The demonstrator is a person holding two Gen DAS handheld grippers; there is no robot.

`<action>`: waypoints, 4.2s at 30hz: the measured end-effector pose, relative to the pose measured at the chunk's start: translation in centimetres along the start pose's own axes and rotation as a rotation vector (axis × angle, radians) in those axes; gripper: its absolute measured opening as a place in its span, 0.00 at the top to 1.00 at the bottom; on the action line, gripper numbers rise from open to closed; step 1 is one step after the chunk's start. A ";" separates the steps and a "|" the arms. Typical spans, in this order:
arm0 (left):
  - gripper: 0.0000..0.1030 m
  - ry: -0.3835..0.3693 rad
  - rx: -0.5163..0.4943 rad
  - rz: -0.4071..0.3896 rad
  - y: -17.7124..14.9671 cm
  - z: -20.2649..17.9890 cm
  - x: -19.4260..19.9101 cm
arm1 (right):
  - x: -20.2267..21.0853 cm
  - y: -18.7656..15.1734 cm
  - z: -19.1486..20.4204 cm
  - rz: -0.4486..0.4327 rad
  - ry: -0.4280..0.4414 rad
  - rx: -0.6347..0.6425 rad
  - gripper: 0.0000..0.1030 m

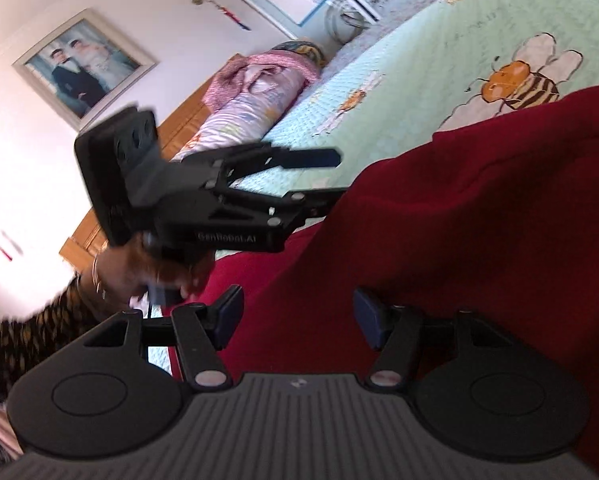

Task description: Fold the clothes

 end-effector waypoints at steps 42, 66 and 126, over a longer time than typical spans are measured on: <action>0.31 -0.195 0.017 -0.191 2.6 4.8 -5.1 | 0.8 -0.2 0.3 -0.004 0.201 -0.060 0.40; 0.29 -0.928 1.082 0.087 -0.9 7.2 -2.9 | 0.6 0.0 -0.1 -0.020 0.235 -0.096 0.40; 0.00 -0.967 1.357 0.233 1.4 0.7 -5.1 | 0.3 1.0 -1.5 -0.020 0.253 -0.103 0.40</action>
Point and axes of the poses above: each gripper's, at about its wrist camera, not at the fingertips, and x roughly against the way its jaws point, z to its left, y to its top, the point moved 6 cm from there along -x, roughly the way its jaws point, and after that the axes turned 5 degrees about z, right-handed, at the moved point
